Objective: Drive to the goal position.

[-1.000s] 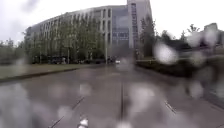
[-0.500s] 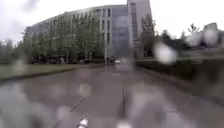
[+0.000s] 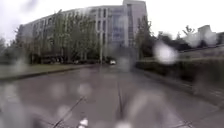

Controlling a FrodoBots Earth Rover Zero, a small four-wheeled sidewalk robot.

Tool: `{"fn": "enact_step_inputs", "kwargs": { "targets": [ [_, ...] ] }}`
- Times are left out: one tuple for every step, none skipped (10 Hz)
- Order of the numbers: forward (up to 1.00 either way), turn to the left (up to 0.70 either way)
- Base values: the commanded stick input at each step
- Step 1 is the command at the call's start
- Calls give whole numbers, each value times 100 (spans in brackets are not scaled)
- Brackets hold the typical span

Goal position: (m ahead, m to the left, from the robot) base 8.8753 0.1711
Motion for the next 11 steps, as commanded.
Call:
{"fn": "enact_step_inputs", "kwargs": {
  "targets": [
    [70,0],
    [70,0],
    [70,0],
    [70,0],
    [70,0],
    [70,0],
    [70,0],
    [70,0],
    [70,0],
    [70,0],
    [70,0]
  ]
}}
